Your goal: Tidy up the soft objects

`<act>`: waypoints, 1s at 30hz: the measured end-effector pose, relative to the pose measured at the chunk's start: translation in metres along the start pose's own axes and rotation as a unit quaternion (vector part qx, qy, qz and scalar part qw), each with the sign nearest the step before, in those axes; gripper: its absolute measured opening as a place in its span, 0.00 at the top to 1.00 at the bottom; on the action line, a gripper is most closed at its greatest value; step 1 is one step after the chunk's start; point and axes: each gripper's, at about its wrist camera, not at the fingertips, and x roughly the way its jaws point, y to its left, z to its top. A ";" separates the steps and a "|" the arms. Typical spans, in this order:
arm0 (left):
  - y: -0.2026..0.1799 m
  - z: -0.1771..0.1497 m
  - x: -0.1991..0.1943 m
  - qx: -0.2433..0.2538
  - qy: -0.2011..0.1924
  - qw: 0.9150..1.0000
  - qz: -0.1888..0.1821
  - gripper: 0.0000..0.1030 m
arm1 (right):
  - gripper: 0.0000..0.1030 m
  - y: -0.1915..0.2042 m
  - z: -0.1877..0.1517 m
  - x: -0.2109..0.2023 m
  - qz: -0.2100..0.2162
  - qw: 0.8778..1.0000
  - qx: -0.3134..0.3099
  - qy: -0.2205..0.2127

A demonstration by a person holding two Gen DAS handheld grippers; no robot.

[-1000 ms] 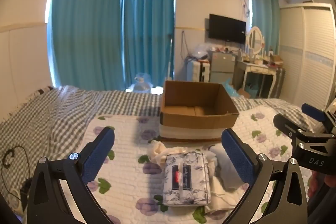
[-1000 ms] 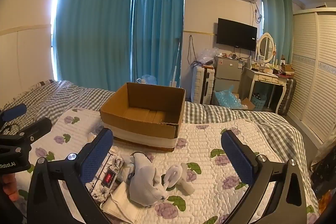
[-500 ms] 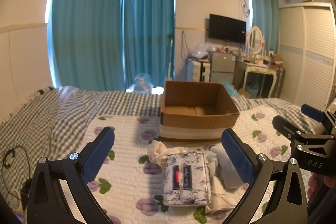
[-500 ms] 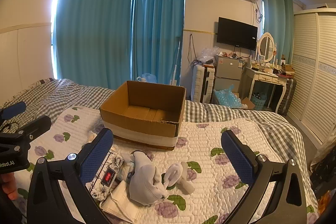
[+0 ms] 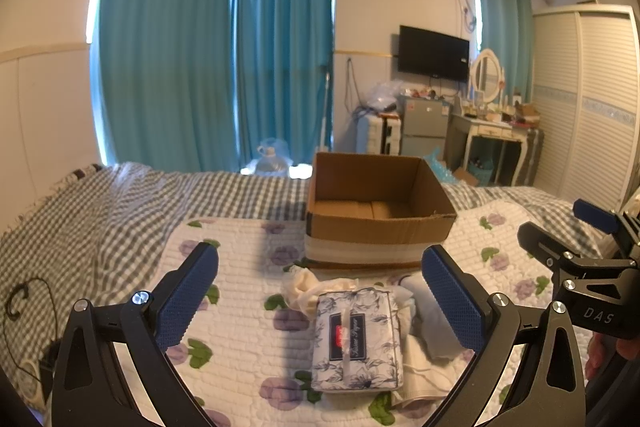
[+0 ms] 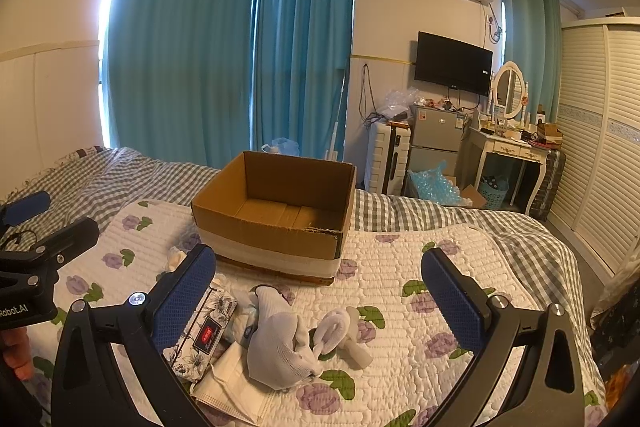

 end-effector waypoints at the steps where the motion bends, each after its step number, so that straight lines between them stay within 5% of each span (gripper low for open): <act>1: 0.000 0.000 0.000 0.000 0.000 1.000 0.000 0.00 | 0.00 0.000 0.000 0.000 0.000 1.000 0.000 0.000; 30: 0.005 0.000 -0.003 0.000 0.000 1.000 -0.001 0.00 | 0.00 0.001 -0.002 -0.001 0.001 1.000 -0.003 0.001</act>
